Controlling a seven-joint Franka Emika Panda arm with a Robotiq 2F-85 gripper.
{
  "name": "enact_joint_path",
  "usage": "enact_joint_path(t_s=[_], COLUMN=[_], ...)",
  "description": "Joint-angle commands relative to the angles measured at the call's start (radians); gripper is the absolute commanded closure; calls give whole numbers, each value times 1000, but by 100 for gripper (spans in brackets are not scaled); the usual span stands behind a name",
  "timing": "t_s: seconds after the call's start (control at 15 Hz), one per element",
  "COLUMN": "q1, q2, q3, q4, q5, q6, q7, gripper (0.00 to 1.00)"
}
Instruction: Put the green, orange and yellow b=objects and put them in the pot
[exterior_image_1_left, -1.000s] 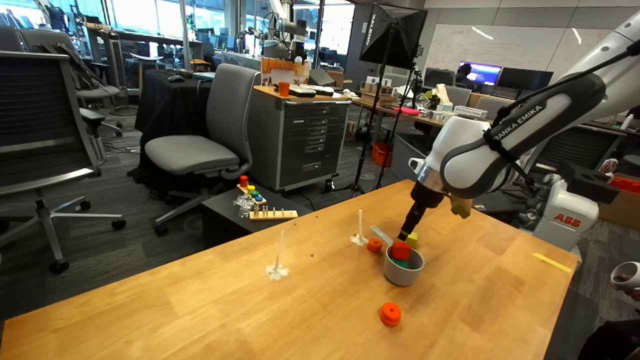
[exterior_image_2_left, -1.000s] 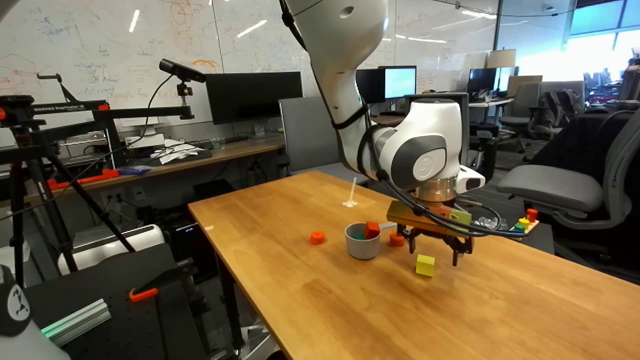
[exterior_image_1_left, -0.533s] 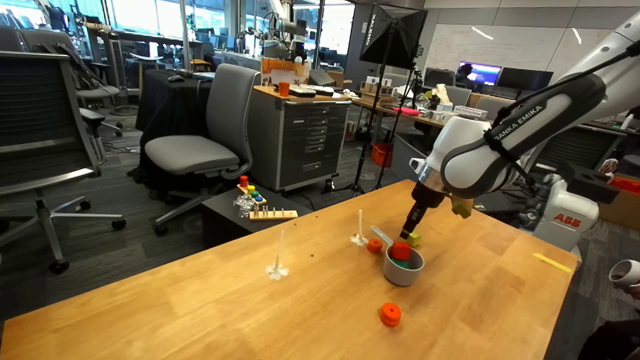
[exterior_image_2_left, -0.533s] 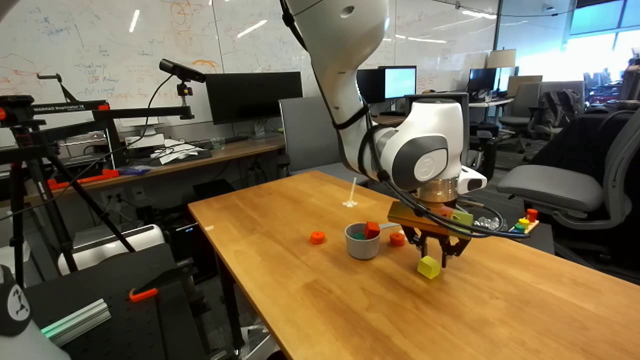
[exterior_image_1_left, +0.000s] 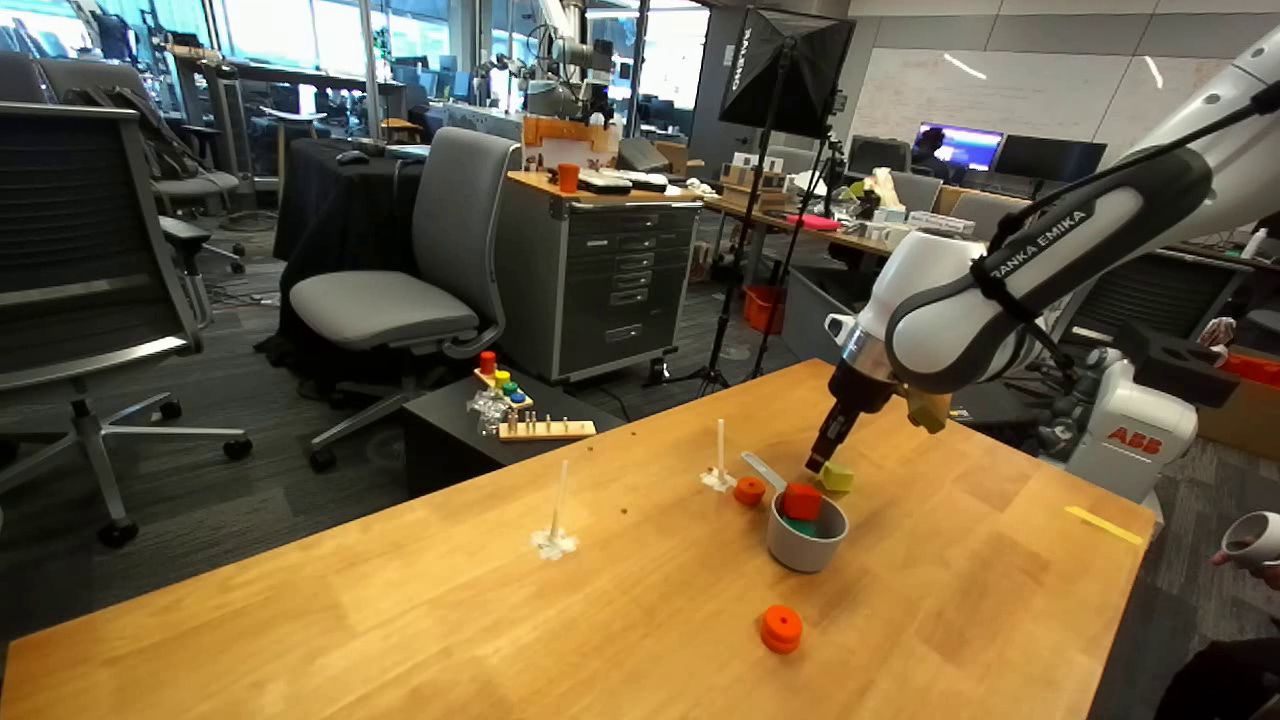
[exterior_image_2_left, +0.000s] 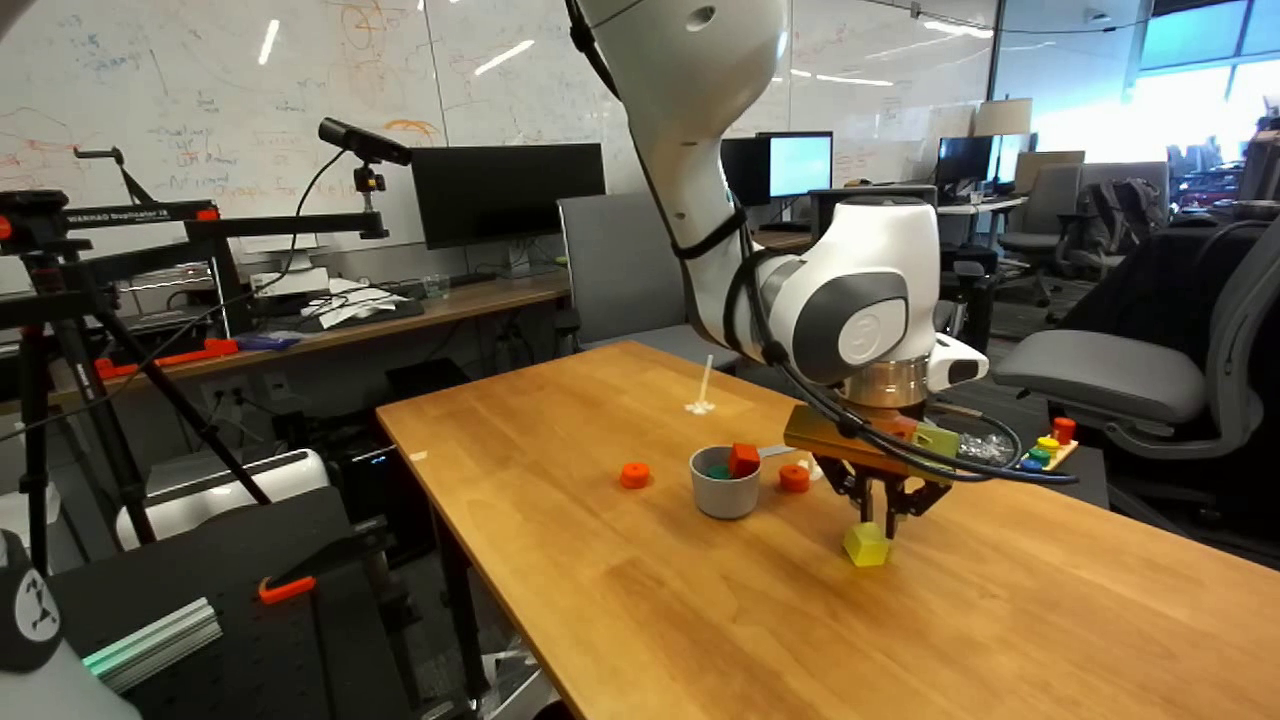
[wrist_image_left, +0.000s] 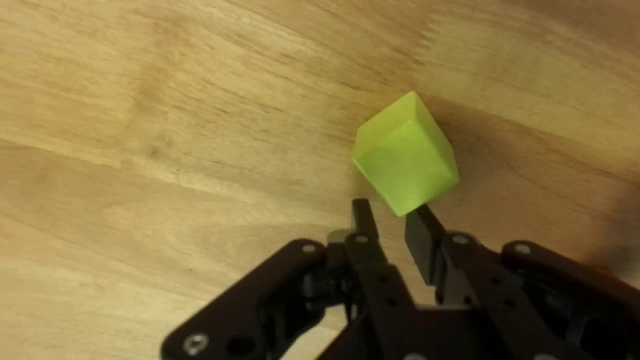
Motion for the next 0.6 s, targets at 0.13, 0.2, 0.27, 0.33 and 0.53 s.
enact_joint_path(t_s=[0.13,0.2,0.27,0.33,0.53], q1=[-16,-34,-49,-81,-104], q2=[-28,-33,-37,-42,-54], q3=[17,39,58,98,128], q4=[-9,-13,-15,-15,-7], q5=[5,8,8,13,9], q6=[-13,-34,-57,-111,-243], q7=[-15,-43,-72,-129,-240], gripper=[27,19,12,5,0])
